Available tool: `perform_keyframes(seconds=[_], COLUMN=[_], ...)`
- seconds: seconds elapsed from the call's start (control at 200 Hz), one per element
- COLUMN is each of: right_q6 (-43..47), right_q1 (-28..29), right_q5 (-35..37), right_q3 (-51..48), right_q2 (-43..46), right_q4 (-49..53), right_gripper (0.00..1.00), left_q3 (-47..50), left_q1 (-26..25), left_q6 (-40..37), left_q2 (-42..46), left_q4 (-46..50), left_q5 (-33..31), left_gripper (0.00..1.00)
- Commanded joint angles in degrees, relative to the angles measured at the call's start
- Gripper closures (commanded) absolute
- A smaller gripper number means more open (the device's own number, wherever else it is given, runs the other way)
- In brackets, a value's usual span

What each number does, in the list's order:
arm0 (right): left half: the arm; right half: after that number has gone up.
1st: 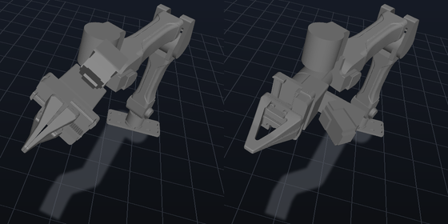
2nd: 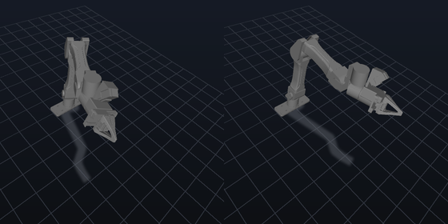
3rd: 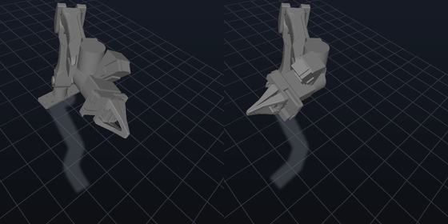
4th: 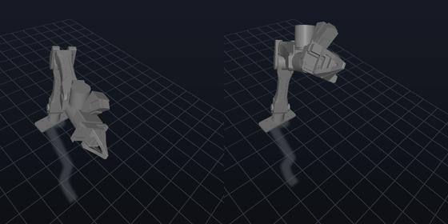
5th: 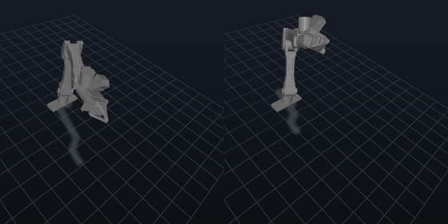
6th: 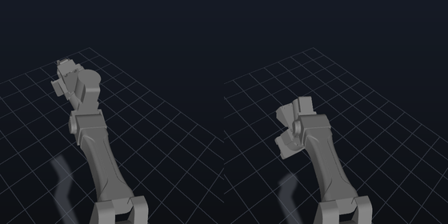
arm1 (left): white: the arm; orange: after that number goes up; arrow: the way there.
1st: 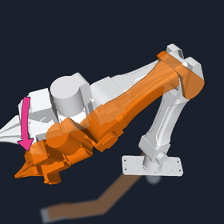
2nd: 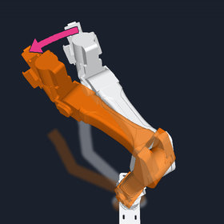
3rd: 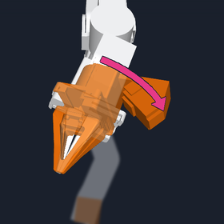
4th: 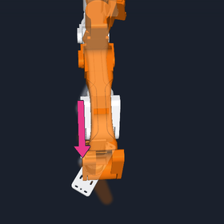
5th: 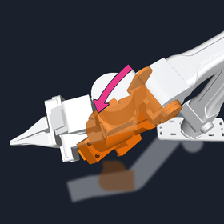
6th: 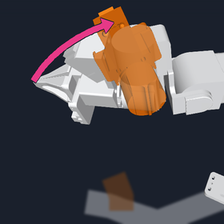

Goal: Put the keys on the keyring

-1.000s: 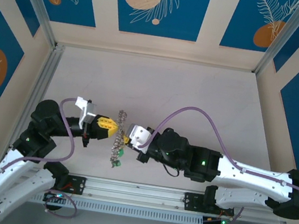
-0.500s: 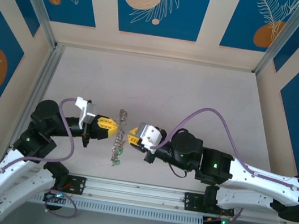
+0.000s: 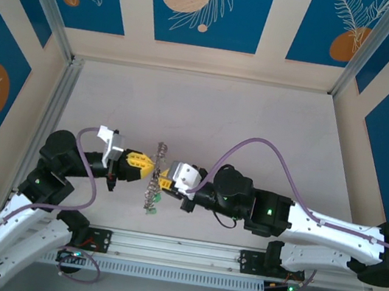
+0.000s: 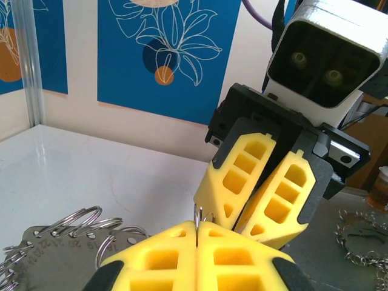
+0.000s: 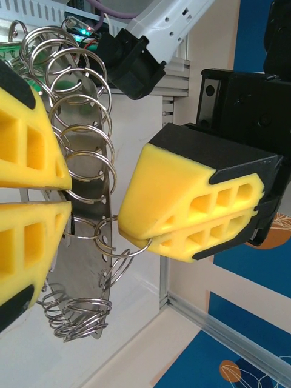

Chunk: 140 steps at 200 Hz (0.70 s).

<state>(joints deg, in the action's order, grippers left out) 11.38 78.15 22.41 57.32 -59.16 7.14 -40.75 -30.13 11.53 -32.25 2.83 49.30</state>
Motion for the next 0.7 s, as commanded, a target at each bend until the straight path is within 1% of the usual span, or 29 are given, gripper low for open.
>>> perform_keyframes(seconds=[0.0, 0.18, 0.385, 0.605, 0.695], right_q6=[0.2, 0.5, 1.0, 1.5, 1.7], right_q1=[-0.3, -0.5, -0.5, 1.2, 2.3], right_q5=[-0.4, -0.5, -3.4, -6.1, -5.4], right_q3=[2.3, 2.4, 3.0, 2.7, 1.5], right_q2=[0.0, -0.2, -1.3, -0.5, 1.3], right_q4=[-1.4, -1.4, -1.2, 1.0, 1.0], right_gripper=[0.88, 0.87, 0.88, 0.89, 0.89], left_q3=[-0.3, -0.3, -0.2, -0.3, -0.2], left_q1=[0.0, 0.1, 0.0, 0.1, 0.0], left_q6=[0.4, 0.4, 1.0, 1.0, 1.1], left_q2=[0.7, 0.5, 0.4, 0.4, 0.4], left_q4=[-3.2, -3.7, -4.4, -4.4, -4.5], left_q5=[1.8, 1.9, 2.0, 1.8, 1.9], left_gripper=[1.0, 1.0, 1.0, 1.0, 1.0])
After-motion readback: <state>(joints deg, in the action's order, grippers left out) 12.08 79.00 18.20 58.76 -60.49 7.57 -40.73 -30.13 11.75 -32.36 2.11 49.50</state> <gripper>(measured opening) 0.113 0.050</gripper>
